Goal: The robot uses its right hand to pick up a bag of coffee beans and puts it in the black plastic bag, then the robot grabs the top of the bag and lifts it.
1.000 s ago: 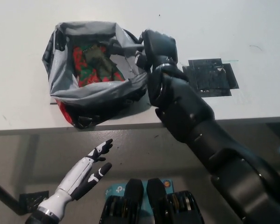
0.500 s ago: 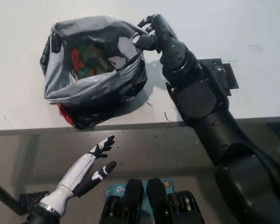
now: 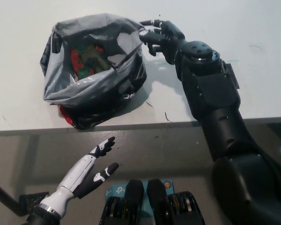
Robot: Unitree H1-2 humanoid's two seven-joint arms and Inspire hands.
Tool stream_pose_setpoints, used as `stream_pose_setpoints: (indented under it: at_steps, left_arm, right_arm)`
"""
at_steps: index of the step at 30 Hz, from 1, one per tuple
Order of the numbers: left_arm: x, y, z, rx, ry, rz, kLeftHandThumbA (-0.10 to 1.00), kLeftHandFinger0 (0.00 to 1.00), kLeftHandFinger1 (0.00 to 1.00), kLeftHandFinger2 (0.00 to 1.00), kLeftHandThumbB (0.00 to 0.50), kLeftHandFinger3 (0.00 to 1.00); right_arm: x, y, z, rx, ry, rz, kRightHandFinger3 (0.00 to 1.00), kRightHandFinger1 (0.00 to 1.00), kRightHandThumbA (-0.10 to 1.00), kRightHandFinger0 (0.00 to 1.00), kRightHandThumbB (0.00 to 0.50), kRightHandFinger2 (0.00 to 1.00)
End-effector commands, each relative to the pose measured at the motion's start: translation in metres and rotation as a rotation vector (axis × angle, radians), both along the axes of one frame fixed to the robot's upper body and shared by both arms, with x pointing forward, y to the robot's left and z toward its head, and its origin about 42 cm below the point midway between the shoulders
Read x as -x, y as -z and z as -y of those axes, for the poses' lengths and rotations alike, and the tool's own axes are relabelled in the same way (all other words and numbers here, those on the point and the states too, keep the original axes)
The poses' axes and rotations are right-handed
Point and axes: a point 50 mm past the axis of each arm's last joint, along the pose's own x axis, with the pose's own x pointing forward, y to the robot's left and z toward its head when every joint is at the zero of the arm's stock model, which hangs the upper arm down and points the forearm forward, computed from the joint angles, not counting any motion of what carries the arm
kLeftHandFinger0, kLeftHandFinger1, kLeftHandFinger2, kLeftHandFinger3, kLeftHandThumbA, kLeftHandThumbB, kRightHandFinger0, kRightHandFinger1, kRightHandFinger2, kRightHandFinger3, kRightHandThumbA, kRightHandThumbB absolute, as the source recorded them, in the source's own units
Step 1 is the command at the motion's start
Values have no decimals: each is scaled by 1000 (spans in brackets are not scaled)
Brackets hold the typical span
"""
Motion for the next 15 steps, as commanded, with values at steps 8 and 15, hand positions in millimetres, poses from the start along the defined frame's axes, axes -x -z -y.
stream_pose_setpoints:
  at_steps: [8,15]
  left_arm:
    - [-8,-12,3,-17,21,66,971,925,908,1000,142,1000]
    - [-8,-12,5,-5,28,55,971,915,895,1000,141,1000]
  right_arm:
    - [31,-189,-101,-452,-330,148,587,14,134,0,9,471]
    - [37,-206,-109,-538,-313,118,645,1,138,0,28,430]
